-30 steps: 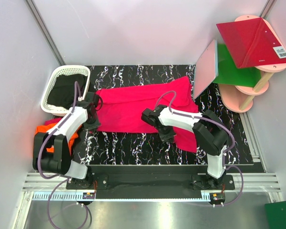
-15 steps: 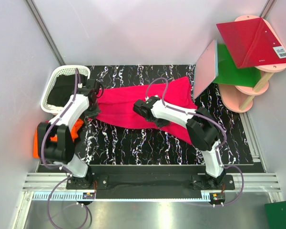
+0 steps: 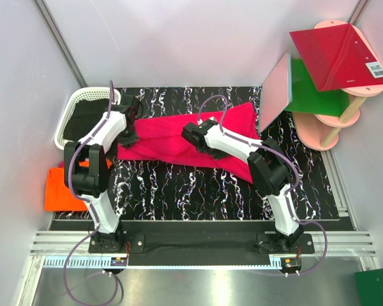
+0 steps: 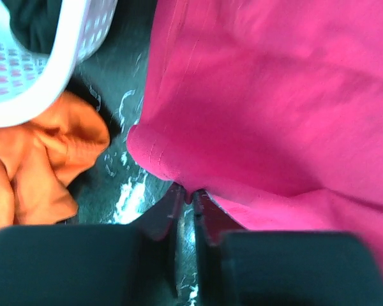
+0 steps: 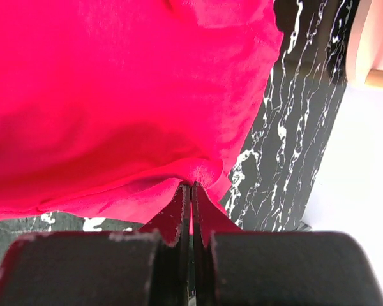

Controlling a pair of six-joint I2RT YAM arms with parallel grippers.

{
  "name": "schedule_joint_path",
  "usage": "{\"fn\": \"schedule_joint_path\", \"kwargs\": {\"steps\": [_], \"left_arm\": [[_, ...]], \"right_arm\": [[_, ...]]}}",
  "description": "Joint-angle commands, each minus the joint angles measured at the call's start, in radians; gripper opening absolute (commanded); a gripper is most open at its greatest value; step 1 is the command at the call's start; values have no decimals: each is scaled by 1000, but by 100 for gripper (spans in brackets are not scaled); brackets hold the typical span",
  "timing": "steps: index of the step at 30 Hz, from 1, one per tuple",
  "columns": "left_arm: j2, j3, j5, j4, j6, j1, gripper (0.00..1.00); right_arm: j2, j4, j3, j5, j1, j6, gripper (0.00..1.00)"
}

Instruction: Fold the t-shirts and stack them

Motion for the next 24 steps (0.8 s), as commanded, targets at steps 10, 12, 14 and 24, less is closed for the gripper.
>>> {"fn": "schedule_joint_path", "kwargs": {"steps": [10,12,14,24], "left_arm": [[124,148,-4,-11,36,36,99],[83,125,14,-6,27,36,99],[56,103,42,-1,17,35,99],[88,51,68,17,26,29,98]], "right_arm": [[46,14,114,84,-17,-76,0],[46,27,120,100,-21,-91,0],[50,31,129,113,-26,-102,0],[156,77,295,222,-57,-244,0]]}}
